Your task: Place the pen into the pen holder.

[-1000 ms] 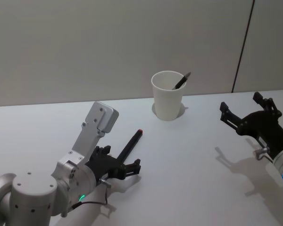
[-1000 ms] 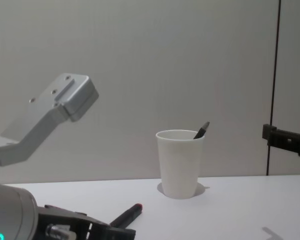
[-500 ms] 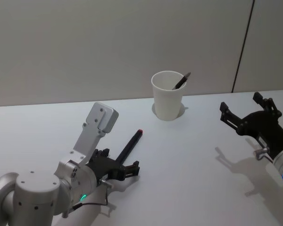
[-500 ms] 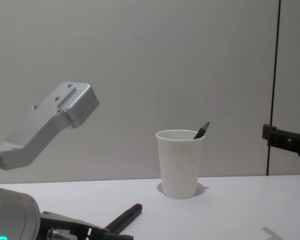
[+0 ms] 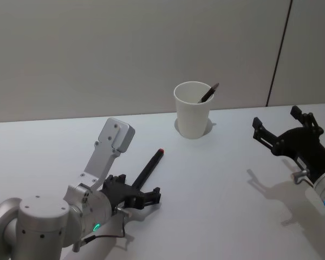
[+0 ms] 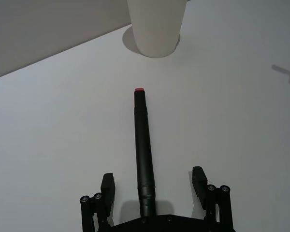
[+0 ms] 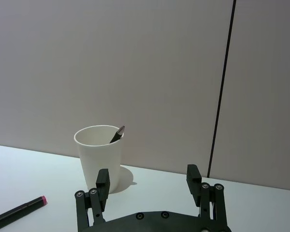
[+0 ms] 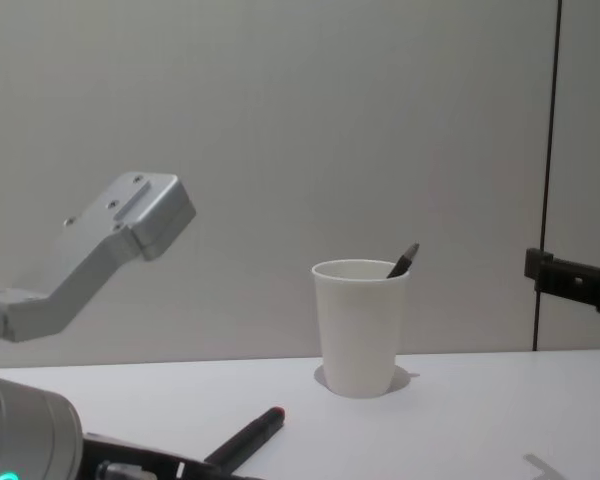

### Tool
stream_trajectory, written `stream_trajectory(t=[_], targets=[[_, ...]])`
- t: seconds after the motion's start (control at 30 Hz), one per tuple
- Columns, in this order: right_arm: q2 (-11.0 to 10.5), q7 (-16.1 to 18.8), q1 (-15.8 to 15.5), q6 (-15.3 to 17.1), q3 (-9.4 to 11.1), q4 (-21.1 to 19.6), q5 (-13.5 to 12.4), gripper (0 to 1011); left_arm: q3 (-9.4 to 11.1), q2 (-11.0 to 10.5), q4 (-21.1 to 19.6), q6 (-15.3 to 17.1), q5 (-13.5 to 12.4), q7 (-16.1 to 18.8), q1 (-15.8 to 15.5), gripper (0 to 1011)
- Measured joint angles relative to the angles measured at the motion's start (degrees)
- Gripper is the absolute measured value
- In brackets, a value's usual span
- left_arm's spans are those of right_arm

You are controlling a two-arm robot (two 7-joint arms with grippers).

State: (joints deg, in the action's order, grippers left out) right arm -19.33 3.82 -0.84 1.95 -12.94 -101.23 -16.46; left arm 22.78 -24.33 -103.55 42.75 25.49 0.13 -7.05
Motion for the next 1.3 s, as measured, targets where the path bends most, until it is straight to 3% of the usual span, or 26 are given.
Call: stream_trajectory(t=[0.57,0.97,1.3], targets=[[0.0,0.0,0.0,0.0,0.0,0.0,0.0,1001,-0.5,0.6,0.1,0.8,1.4,0.4,0.1,980],[0.0,0.0,0.0,0.0,0.0,0.0,0.0,1002,-0.6,0.7,0.1,1.0,1.7,0.5,0.2,700],[0.0,0.0,0.0,0.0,0.0,0.0,0.0,1001,-0.6,0.7,0.1,1.1,1.8,0.5,0.2,337]])
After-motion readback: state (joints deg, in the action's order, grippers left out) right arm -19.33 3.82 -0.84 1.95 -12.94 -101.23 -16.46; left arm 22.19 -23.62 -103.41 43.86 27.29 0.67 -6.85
